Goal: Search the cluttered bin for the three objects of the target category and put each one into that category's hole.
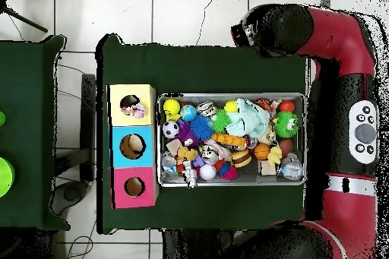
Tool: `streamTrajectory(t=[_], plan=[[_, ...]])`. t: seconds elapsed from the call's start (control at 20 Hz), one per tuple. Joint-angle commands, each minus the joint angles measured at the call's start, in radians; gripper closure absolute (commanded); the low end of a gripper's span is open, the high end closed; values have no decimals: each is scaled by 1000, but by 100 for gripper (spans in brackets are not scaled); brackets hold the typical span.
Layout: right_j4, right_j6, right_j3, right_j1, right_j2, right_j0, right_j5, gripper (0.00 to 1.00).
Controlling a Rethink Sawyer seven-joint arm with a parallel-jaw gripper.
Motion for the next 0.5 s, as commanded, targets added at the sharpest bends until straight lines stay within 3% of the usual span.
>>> streamTrajectory(t=[0.05, 0.3, 0.5], plan=[[-56, -383, -69, 62, 2, -24, 149, 0], [-21, -330, 46, 17, -44, -66, 104, 0], [5, -239, 201, -61, -79, -104, 37, 0]])
